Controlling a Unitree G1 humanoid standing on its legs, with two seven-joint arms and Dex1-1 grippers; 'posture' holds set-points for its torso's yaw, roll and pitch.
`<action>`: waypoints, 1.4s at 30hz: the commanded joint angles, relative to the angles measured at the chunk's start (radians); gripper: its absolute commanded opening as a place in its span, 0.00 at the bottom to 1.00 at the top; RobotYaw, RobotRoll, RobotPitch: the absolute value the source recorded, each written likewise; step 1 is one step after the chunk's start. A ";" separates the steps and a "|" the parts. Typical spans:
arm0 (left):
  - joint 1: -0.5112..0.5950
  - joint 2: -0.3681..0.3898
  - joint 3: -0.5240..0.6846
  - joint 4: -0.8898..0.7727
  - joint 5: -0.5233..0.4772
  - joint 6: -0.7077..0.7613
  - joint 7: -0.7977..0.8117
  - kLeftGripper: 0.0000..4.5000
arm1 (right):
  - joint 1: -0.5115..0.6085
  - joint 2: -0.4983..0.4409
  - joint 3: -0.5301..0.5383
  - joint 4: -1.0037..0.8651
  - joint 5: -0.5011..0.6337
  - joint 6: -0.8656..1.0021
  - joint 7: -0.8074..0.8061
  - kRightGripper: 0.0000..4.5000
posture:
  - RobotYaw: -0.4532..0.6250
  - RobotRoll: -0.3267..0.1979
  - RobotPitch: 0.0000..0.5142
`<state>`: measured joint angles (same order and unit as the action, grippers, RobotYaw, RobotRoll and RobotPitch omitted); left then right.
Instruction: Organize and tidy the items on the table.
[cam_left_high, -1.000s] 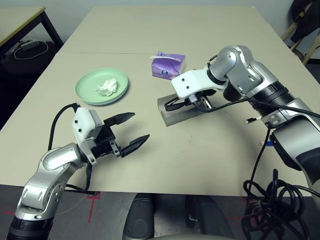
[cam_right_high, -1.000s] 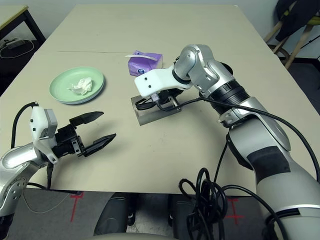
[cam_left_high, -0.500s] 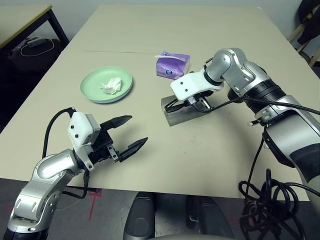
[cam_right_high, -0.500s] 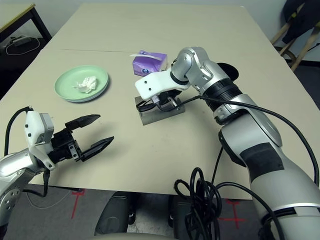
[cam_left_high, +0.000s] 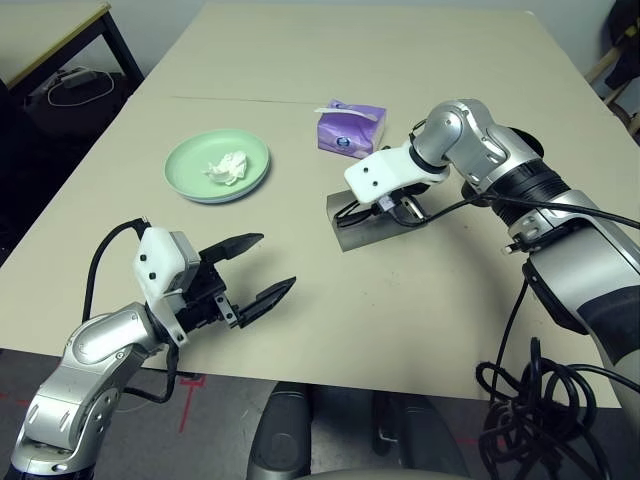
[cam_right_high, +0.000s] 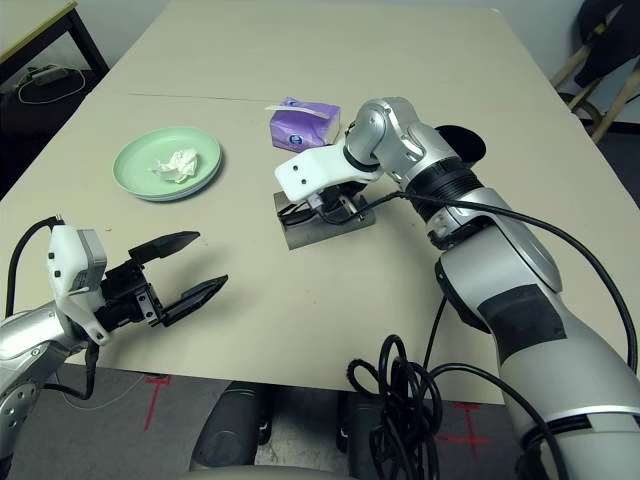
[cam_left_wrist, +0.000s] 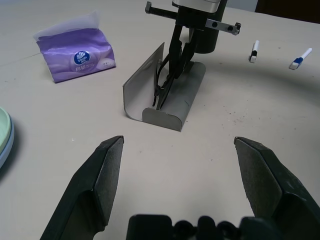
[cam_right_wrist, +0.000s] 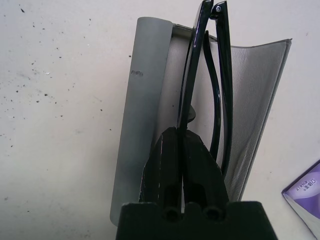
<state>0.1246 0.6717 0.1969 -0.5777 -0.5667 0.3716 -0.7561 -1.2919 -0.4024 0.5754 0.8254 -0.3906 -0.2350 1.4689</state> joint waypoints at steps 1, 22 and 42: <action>-0.001 0.010 0.003 -0.014 -0.009 0.012 -0.004 1.00 | 0.004 -0.001 -0.008 -0.003 0.006 -0.007 0.008 0.01 | 0.78 0.62 0.31; -0.033 0.020 -0.001 -0.006 -0.019 0.037 -0.015 1.00 | 0.028 -0.020 -0.012 -0.029 0.010 0.014 0.023 0.01 | 0.75 0.62 0.33; -0.050 0.022 -0.009 0.002 -0.017 0.044 -0.022 1.00 | 0.047 -0.042 -0.012 -0.056 0.011 0.028 0.029 0.01 | 0.73 0.62 0.34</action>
<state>0.0802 0.6847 0.1966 -0.5752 -0.5810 0.4079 -0.7704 -1.2652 -0.4343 0.5745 0.7843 -0.3884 -0.2117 1.4892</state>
